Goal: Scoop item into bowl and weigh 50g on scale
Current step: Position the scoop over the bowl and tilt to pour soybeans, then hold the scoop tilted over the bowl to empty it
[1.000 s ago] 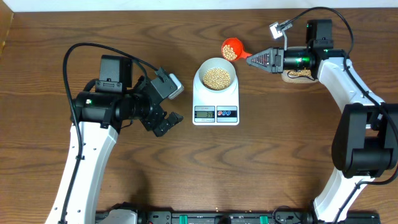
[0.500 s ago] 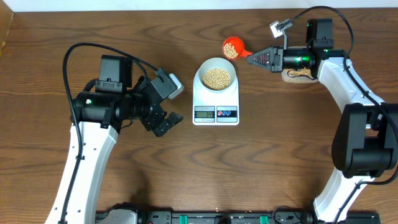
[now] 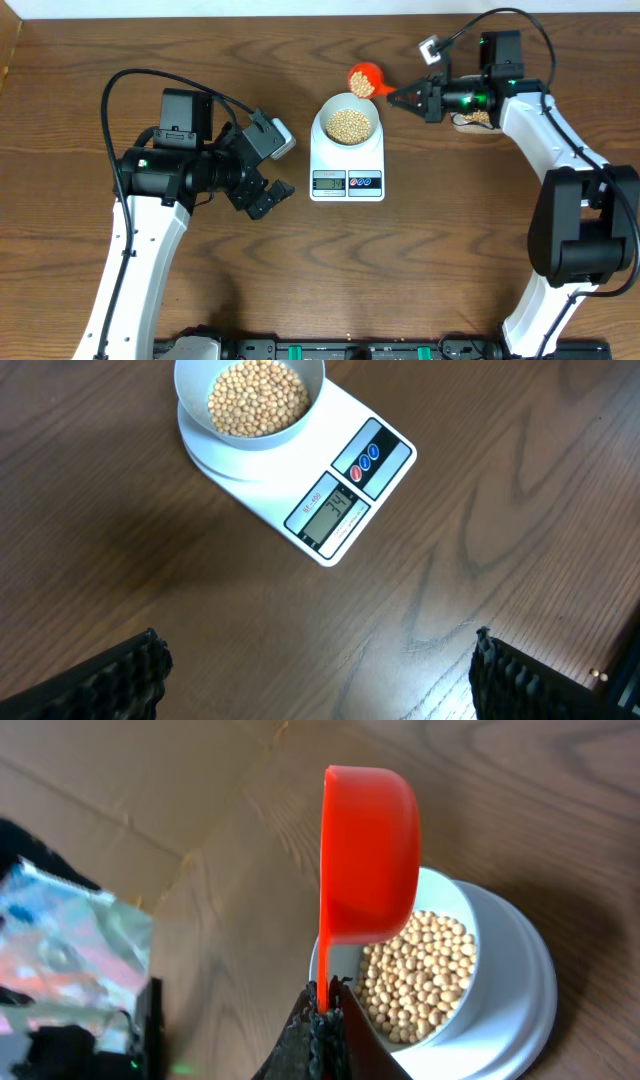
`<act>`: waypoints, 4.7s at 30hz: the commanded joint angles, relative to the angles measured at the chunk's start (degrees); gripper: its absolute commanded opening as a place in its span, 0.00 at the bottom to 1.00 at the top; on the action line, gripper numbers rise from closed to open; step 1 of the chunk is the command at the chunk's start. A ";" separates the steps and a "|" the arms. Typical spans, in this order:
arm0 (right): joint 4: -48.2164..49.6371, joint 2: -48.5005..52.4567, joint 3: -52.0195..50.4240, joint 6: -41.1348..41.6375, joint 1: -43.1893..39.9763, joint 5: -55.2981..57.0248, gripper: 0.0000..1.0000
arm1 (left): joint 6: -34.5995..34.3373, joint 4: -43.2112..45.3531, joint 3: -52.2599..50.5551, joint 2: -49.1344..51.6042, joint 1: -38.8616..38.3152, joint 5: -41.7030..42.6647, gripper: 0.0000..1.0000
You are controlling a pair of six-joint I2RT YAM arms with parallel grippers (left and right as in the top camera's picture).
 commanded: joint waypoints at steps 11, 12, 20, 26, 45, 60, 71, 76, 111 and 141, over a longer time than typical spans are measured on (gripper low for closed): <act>-5.44 0.22 -0.28 -15.80 3.32 13.53 0.01 | 0.76 -0.17 0.61 -0.72 0.20 0.55 0.98; -5.49 0.11 -0.28 -16.02 3.39 14.16 0.01 | 0.76 -0.15 0.61 -0.72 0.20 0.55 0.98; -5.42 -0.42 -0.28 -17.27 3.93 14.58 0.01 | 0.76 -0.17 0.61 -0.72 0.20 0.55 0.98; -5.40 -1.49 -0.28 -18.97 4.57 15.37 0.01 | 0.76 -0.17 0.61 -0.72 0.20 0.55 0.98; -7.34 -5.42 -0.28 -21.09 6.14 23.21 0.01 | 0.76 -0.17 0.61 -0.72 0.20 0.52 0.98; -7.80 -5.92 -0.28 -21.07 7.04 23.71 0.01 | 0.76 -0.17 0.61 -0.72 0.20 0.55 0.98; -7.80 -6.16 -0.28 -21.07 7.13 23.67 0.01 | 0.76 -0.17 0.61 -0.72 0.20 0.55 0.98; -7.78 -6.99 -0.28 -21.09 7.13 23.76 0.01 | 0.76 -0.17 0.61 -0.72 0.20 0.55 0.98; -8.81 -9.18 -0.24 -21.16 8.35 25.92 0.01 | 0.76 -0.17 0.61 -0.72 0.20 0.55 0.98; -8.85 -9.42 -0.28 -20.22 9.09 29.05 0.01 | 0.76 -0.17 0.61 -0.72 0.20 0.55 0.98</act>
